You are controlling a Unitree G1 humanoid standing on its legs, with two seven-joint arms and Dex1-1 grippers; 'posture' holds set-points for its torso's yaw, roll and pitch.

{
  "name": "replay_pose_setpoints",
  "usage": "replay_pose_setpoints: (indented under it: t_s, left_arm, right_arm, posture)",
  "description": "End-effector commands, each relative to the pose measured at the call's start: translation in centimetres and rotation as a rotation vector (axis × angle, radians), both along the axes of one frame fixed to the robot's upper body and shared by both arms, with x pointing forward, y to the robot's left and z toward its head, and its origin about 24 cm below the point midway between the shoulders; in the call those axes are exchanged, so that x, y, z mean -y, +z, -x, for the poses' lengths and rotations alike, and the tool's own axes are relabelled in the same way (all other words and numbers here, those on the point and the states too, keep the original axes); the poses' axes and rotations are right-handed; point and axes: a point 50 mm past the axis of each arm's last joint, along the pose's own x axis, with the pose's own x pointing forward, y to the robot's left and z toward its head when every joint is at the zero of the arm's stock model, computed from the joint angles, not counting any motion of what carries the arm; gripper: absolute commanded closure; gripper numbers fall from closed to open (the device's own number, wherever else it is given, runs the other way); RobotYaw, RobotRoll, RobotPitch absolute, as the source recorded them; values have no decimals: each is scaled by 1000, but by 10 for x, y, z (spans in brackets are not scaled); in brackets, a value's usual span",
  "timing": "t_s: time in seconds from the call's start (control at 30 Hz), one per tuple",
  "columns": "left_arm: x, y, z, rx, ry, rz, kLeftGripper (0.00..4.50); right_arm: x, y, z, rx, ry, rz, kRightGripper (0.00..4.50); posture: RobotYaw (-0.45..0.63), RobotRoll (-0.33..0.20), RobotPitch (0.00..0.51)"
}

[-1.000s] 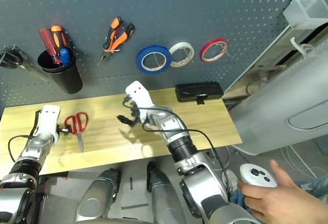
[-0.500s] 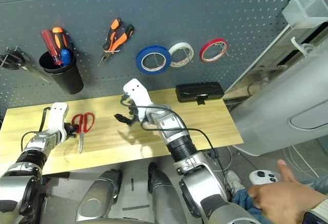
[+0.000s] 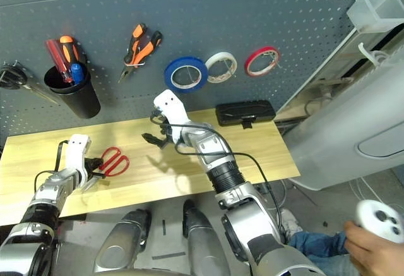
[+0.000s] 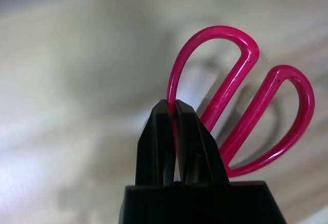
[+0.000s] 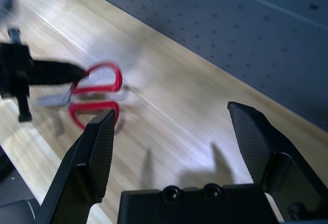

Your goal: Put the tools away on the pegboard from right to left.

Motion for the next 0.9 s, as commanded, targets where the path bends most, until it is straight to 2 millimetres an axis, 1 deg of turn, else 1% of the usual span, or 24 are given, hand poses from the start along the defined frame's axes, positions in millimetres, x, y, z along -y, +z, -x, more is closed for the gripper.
replay_pose_setpoints:
  t_s: [0.03,0.1,0.17,0.27,0.4,0.53,0.63,0.77,0.83,0.9]
  left_arm:
    - [6,33,2,205,-47,19,4493]
    - [8,45,5,271,-68,26,4493]
    - [13,58,11,373,-132,27,4493]
    - [18,66,22,469,-234,32,4493]
    - [25,68,35,494,-364,46,4493]
    - [32,85,42,527,-446,121,4493]
    - [37,112,40,639,-453,239,4493]
    - [36,137,34,757,-437,240,4493]
    - [35,143,33,790,-419,241,4493]
    - [32,154,32,842,-414,230,4493]
  right_arm:
    - [5,5,1,9,3,-16,0]
    - [8,7,0,16,1,-14,0]
    - [11,12,0,30,6,-17,0]
    - [11,17,1,50,31,-22,0]
    - [10,24,3,71,69,-24,0]
    - [13,29,2,81,86,-21,0]
    - [14,32,-1,91,87,-20,0]
    - [14,33,-2,97,94,-20,0]
    - [14,34,-2,98,97,-21,0]
    - [13,35,-3,101,101,-25,0]
  posture:
    - [178,0,209]
    - [183,0,203]
    - [187,0,199]
    - [186,0,196]
    - [185,0,194]
    - [184,0,194]
    - [188,0,194]
    - [189,0,192]
    - [189,0,192]
    - [189,0,192]
